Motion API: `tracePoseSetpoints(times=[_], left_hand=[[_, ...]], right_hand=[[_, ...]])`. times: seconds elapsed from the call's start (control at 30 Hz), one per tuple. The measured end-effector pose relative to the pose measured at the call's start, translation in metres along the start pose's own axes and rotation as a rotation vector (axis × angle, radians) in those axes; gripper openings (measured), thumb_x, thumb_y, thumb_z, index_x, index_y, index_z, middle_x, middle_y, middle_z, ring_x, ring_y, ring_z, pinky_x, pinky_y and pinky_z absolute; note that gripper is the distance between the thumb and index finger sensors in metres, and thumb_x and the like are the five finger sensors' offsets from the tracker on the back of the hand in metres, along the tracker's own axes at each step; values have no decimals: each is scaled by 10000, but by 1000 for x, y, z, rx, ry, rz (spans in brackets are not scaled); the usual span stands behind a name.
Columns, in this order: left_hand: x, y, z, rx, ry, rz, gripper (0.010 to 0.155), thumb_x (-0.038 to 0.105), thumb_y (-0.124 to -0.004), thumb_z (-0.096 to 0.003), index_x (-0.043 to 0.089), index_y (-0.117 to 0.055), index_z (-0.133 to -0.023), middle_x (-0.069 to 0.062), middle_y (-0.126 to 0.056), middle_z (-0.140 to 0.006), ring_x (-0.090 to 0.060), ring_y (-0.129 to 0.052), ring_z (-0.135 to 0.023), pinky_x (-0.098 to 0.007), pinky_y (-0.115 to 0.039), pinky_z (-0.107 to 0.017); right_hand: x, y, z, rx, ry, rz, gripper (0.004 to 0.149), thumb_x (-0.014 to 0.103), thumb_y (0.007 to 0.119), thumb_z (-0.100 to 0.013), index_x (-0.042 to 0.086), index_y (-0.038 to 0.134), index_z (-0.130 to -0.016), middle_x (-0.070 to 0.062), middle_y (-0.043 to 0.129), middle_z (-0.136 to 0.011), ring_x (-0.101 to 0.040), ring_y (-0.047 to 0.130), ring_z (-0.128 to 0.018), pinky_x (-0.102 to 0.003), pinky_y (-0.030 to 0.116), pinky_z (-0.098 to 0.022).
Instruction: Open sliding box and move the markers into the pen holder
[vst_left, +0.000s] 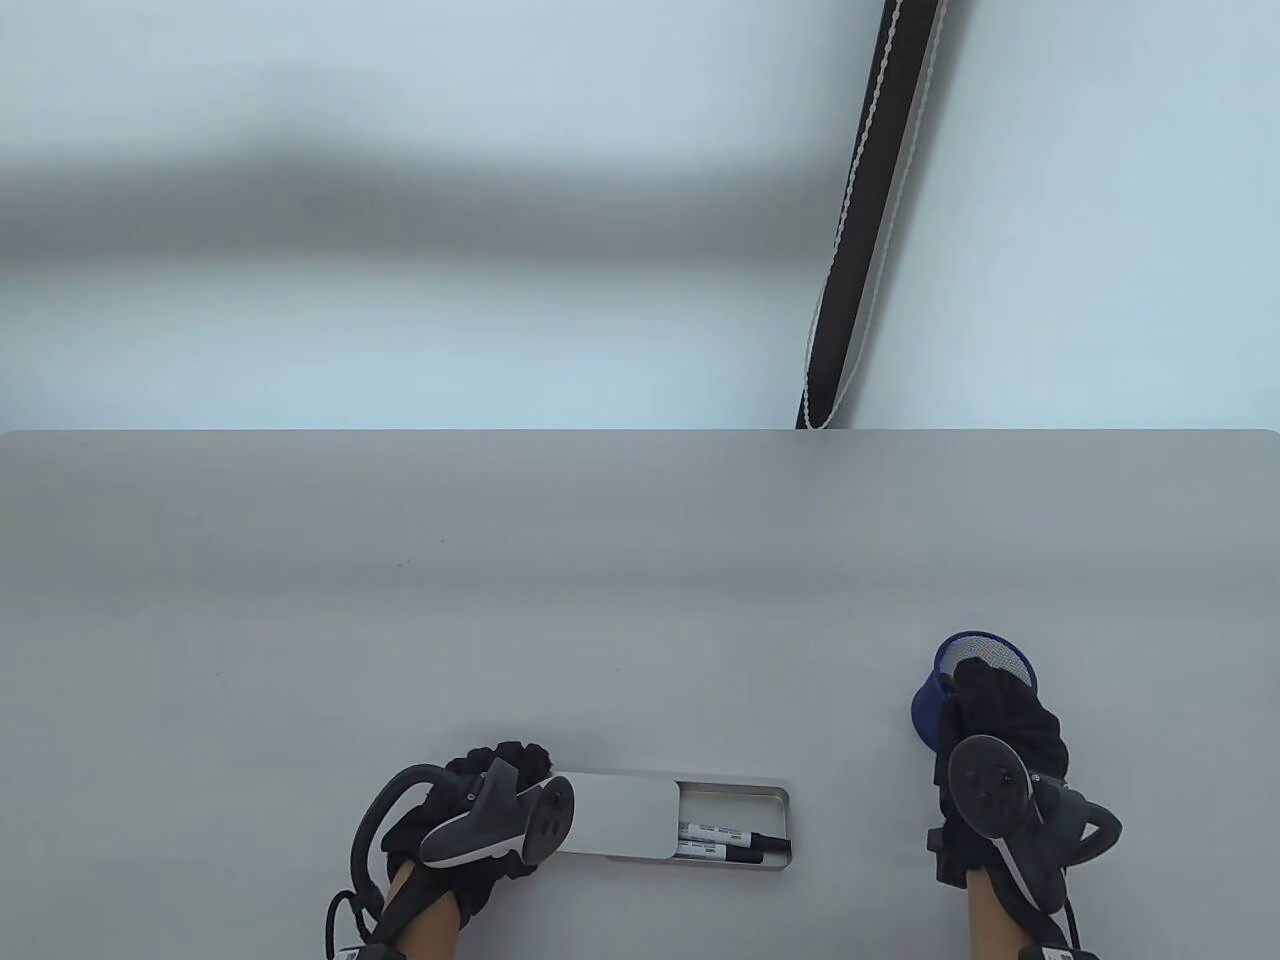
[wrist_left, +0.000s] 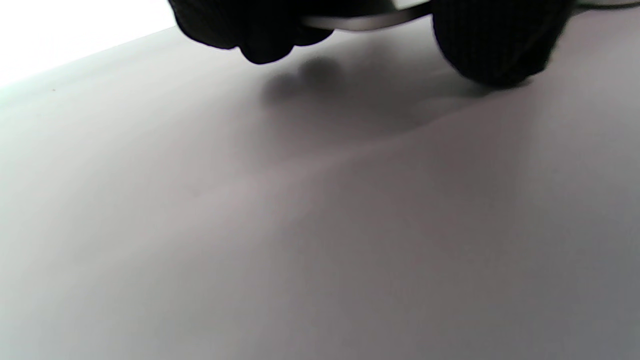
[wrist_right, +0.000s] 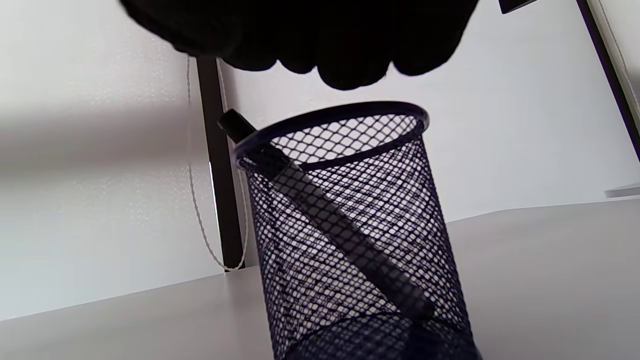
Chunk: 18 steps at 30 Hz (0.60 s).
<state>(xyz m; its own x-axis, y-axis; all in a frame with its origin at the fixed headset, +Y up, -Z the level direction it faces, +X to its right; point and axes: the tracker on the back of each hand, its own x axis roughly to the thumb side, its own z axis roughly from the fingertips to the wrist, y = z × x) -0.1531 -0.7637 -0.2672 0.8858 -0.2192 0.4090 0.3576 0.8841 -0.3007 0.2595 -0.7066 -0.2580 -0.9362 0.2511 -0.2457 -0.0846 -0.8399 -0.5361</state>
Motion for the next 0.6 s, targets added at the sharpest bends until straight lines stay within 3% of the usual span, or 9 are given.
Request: tracePoseSetpoints(times=[0.4,0.5,0.6], left_hand=[[1,0,1,-4,-5,-16,821,679,-641,-406,323,-340,-1082,42,-496,-1186,-210,-664,-1066,-370,-673,-803],[1,-1,1,-6,-8,-15,816,677,-635,-415,320,-334,-1084,40,-490,-1188,-214,-657,-1070,-374,-670,-804],[2,-1,1,-7,-9,-16,812,674,-631,-423,317,-330,-1087,36,-482,-1192,-219,-652,-1074,-377,-668,-805]], right_hand=[[49,-12,9,-25,-205,-47,498,404,721,-434,266,657,-908,-75,655,-932,-283,767,-795,-446,682,-626],[61,-10,13,19,-249,-49,510,412,721,-433,273,649,-919,-72,647,-947,-289,750,-817,-449,667,-643],[73,-3,18,137,-297,-67,519,416,722,-431,280,649,-927,-68,647,-962,-299,729,-843,-458,644,-664]])
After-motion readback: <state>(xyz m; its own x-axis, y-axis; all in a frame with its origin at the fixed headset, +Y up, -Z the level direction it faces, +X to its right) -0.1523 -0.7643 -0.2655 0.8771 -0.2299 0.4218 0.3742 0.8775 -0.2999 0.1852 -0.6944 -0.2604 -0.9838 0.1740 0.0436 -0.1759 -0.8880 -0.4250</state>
